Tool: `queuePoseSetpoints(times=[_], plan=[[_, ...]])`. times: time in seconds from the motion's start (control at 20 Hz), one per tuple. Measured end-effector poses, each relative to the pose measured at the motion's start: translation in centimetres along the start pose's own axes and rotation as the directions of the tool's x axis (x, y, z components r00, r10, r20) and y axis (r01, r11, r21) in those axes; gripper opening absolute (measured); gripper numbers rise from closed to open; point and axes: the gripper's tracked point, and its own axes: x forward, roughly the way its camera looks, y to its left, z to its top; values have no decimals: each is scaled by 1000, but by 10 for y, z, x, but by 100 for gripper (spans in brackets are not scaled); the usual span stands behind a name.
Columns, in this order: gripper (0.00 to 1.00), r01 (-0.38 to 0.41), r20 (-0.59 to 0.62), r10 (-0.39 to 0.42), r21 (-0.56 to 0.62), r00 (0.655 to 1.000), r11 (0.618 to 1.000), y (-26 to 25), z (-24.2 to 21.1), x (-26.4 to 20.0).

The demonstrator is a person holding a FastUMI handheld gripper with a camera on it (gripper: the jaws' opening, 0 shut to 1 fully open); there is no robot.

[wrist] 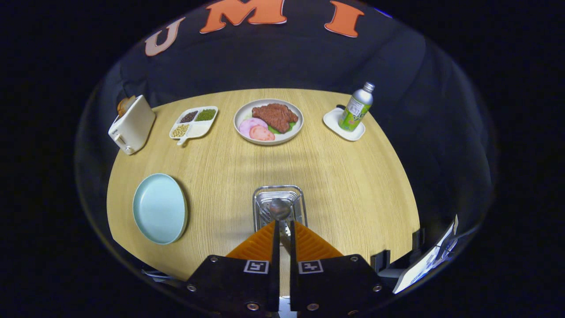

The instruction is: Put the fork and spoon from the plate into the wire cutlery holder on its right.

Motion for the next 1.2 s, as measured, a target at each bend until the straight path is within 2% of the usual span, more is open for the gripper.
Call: queuePoseSetpoints(times=[0.05,0.15,0.2,0.25,0.3,0.35,0.4,0.5,0.6,0.75,0.95,1.2], plan=[[13,-17,50,17,-7,999,1000,3,12,-4],[28,-53,155,54,-7,986,999,14,36,-17],[38,-67,220,66,-3,973,998,17,50,-26],[43,-78,287,76,-5,955,997,19,65,-35],[55,-82,355,80,-11,931,997,20,79,-47],[59,-83,425,86,-25,901,996,22,94,-59],[68,-80,496,88,-39,864,996,25,109,-74],[79,-77,612,91,-49,785,996,28,135,-103],[85,-93,684,92,-35,724,995,29,151,-125],[89,-106,742,91,-27,664,994,28,167,-146],[89,-98,771,81,-24,632,995,27,176,-160],[89,-99,783,86,-31,616,995,30,180,-166]])
